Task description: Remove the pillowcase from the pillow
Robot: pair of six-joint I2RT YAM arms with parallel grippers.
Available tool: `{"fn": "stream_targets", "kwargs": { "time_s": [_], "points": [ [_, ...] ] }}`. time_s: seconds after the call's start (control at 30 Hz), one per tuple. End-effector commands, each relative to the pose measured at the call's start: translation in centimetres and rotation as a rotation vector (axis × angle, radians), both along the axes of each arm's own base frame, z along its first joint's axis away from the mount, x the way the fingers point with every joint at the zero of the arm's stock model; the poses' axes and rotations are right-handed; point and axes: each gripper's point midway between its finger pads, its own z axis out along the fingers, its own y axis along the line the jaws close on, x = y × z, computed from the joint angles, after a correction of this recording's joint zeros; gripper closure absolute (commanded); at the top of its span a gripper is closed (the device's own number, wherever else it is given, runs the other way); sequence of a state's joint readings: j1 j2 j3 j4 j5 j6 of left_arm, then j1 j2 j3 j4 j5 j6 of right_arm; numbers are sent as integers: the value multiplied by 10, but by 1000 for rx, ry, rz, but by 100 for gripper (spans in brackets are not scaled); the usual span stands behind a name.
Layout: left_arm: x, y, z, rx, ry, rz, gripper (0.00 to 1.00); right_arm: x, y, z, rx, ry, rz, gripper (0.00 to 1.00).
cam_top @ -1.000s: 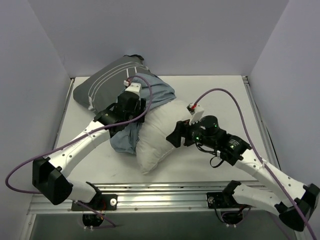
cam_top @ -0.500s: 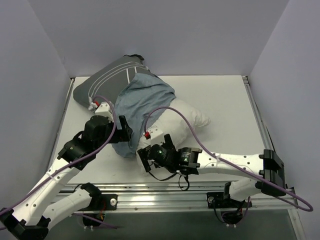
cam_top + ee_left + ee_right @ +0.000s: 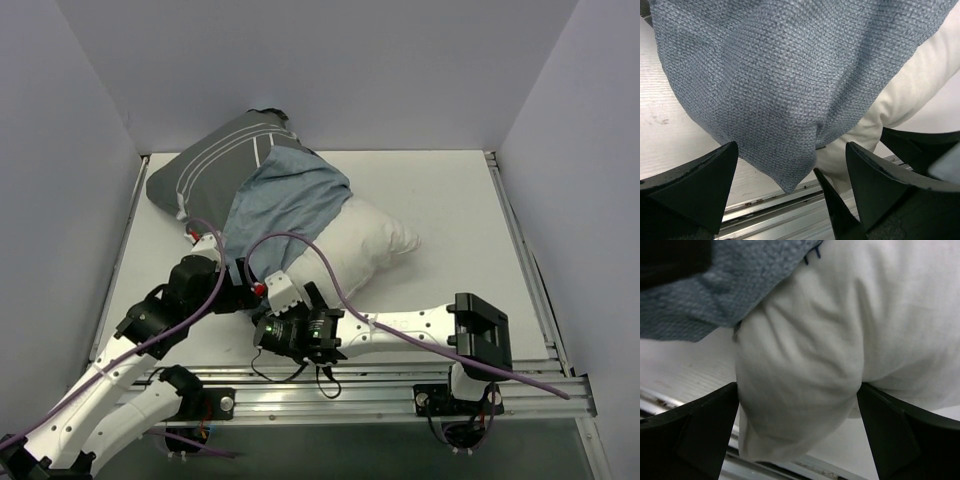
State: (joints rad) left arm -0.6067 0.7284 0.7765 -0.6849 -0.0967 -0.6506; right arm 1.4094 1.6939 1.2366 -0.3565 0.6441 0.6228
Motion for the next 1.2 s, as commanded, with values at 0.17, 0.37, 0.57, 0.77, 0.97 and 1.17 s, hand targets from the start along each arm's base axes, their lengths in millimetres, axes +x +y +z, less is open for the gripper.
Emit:
{"fn": "stream_targets", "kwargs": {
  "time_s": [0.17, 0.37, 0.57, 0.77, 0.97, 1.17],
  "points": [
    [-5, -8, -11, -68, 24, -9, 4, 51, -50, -12, -19, -41, -183, 55],
    [-2, -43, -15, -174, 38, -138, 4, 61, -41, 11, 151, -35, -138, 100],
    [7, -72, 5, -319, -22, -213, 4, 66, -44, 21, 185, -59, -140, 100],
    [17, -82, -5, -372, -29, -202, 3, 66, -42, 30, 246, -51, -121, 100],
    [37, -67, -30, -261, -27, -95, 67, 71, -57, 48, 275, -93, -155, 100],
    [61, -31, -9, -125, -133, 69, 98, 85, -109, 83, 354, -140, -260, 100]
  ]
}}
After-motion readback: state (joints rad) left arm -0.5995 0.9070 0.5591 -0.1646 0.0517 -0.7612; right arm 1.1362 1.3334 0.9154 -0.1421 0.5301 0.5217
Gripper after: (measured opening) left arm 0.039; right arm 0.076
